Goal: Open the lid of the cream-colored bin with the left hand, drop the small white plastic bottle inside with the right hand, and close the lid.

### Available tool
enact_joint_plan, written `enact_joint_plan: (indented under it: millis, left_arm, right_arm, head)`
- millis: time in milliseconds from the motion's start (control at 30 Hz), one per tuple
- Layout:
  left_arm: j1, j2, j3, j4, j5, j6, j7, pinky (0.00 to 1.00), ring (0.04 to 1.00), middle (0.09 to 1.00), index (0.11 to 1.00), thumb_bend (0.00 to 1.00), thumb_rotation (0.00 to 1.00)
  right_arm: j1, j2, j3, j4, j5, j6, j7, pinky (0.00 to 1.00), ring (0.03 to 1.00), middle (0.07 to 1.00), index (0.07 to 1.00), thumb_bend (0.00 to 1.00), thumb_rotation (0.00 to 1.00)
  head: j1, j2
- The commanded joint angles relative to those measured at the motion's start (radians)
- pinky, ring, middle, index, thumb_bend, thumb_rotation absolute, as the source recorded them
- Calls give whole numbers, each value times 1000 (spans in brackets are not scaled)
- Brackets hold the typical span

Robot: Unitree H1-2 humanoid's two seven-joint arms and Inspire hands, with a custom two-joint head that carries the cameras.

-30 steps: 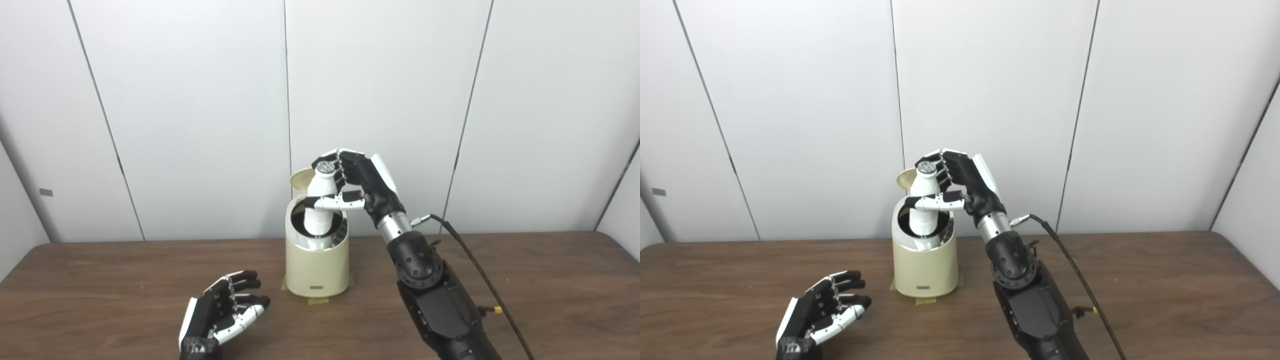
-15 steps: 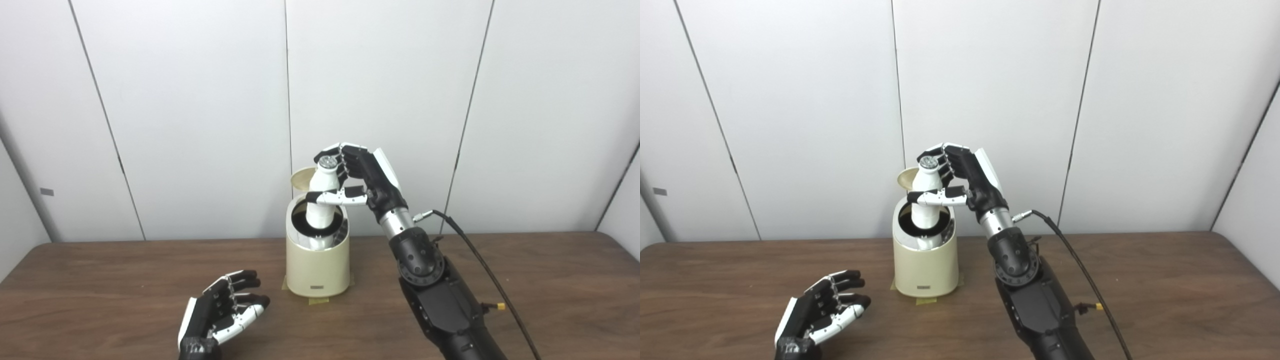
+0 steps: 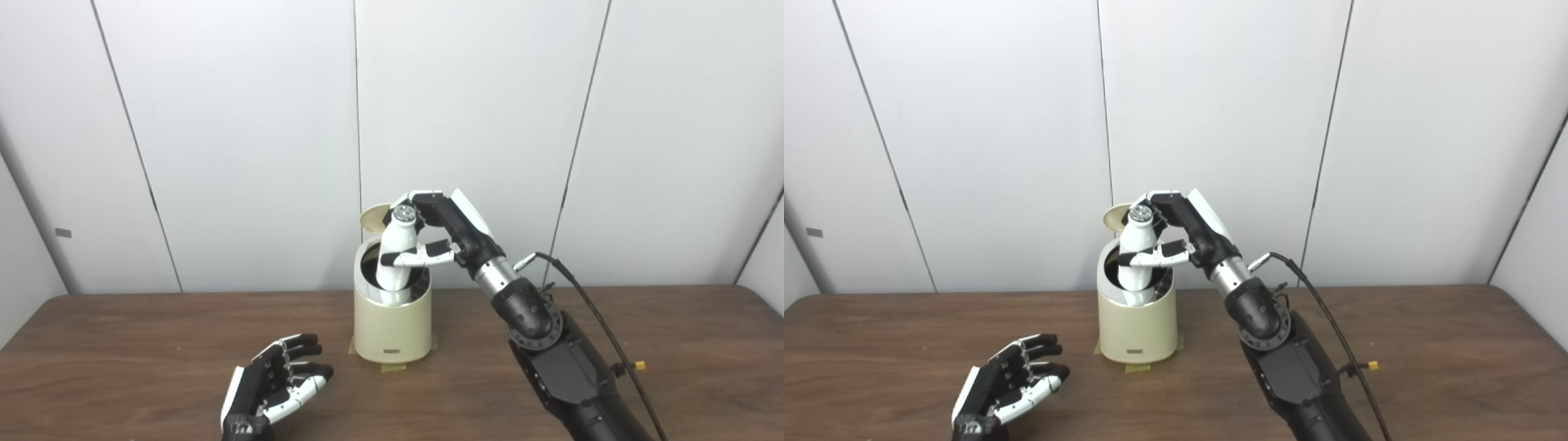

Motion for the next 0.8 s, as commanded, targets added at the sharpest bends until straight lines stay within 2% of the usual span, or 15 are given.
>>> enact_joint_plan:
  millis: [0,100,633,767]
  left_arm:
    - [-29,2,-4,-25,1,-20,-2,482,581,677,676,623,0]
    - [-30,2,-4,-24,1,-22,-4,482,578,675,675,624,0]
    - [-32,3,-3,-23,-5,-22,-7,485,572,670,673,626,0]
    - [-31,2,-4,-25,-4,-23,-7,487,574,666,669,621,0]
  right_arm:
    - [-45,-6,2,-30,-3,-27,3,423,608,687,498,516,118]
    - [-42,-10,-2,-27,1,-46,13,423,590,670,497,516,118]
    - [-23,-24,-3,-48,-13,-47,31,427,543,608,491,517,118]
    - [-3,-21,-16,-91,-1,-53,29,405,514,599,491,518,120]
  head:
    - [0,0]
    - [0,0]
    - [2,1]
    - [2,-2]
